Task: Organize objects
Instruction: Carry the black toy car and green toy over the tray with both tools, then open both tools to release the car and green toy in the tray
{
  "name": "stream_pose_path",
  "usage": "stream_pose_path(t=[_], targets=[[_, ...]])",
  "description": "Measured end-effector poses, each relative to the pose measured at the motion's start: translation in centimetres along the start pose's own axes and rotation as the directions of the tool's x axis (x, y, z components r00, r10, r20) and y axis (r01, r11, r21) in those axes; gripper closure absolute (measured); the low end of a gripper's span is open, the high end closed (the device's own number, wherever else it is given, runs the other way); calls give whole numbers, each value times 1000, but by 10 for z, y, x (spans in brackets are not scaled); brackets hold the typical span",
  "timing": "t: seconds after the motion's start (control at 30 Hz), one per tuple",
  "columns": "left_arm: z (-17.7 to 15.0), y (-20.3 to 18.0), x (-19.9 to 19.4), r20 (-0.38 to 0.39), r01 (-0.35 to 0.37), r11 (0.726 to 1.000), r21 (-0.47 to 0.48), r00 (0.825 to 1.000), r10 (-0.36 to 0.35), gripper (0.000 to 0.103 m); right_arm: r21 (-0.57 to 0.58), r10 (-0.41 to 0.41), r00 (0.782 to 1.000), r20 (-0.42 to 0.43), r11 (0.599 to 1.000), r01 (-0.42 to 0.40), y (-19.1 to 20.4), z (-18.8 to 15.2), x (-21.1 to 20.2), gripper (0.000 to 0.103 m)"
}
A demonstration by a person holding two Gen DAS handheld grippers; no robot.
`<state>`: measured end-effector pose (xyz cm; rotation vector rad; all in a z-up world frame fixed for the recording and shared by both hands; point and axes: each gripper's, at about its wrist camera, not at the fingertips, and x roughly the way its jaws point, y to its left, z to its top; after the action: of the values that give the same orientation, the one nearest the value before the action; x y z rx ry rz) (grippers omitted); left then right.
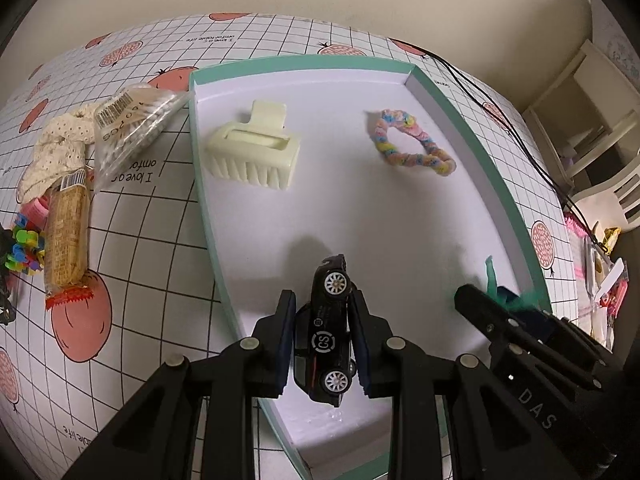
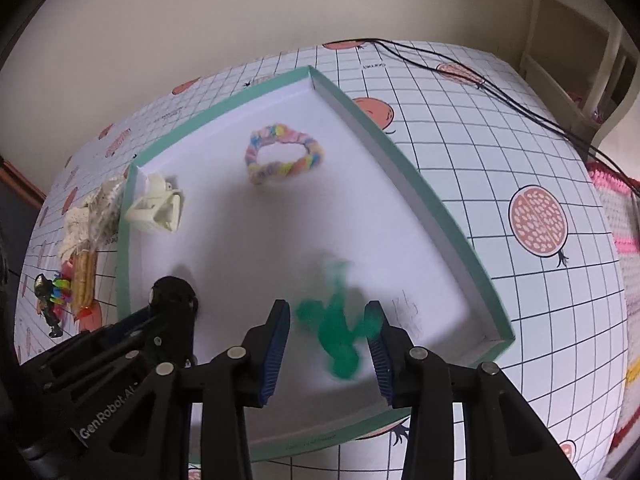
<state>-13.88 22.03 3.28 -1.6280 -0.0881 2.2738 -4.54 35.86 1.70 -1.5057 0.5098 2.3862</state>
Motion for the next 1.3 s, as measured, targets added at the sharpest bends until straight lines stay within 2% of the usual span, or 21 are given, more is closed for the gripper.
stream_pose_path(t=[0.33, 0.4, 0.47, 0.73, 1.0, 1.07, 1.13, 1.2, 1.3], targets=[[-2, 5, -6, -3, 18, 1000, -3, 1000, -18, 75, 9, 10, 1000, 21, 1000, -10, -2, 1, -4, 61], [-1, 3, -9, 1, 26, 1000, 9, 1000, -26, 71, 6, 17, 999, 32, 1000, -17, -1, 2, -7, 60], [-2, 2, -14, 17, 27, 999, 22, 999, -28, 65, 7, 21, 999, 39, 1000, -22, 0, 2, -9, 60], [-3, 12, -34, 75, 28, 1000, -7, 997, -28, 64, 2, 23, 996, 90, 1000, -23, 5, 4, -21, 60], [0, 22, -43, 114, 8, 999, -34, 993, -4, 64, -2, 33, 996, 80, 999, -33, 7, 3, -18, 60], [0, 26, -43, 117, -3, 999, -45, 993, 8, 64, -11, 40, 996, 84, 999, -40, 10, 2, -18, 54], [0, 31, -42, 118, -16, 998, -56, 993, 22, 63, -22, 47, 995, 88, 999, -45, 14, 1, -18, 43], [0, 34, -42, 120, -34, 997, -68, 992, 42, 61, -35, 55, 994, 93, 998, -52, 17, 1, -18, 40], [0, 42, -41, 122, -63, 993, -100, 990, 75, 49, -45, 63, 993, 98, 997, -59, 22, 1, -18, 33]])
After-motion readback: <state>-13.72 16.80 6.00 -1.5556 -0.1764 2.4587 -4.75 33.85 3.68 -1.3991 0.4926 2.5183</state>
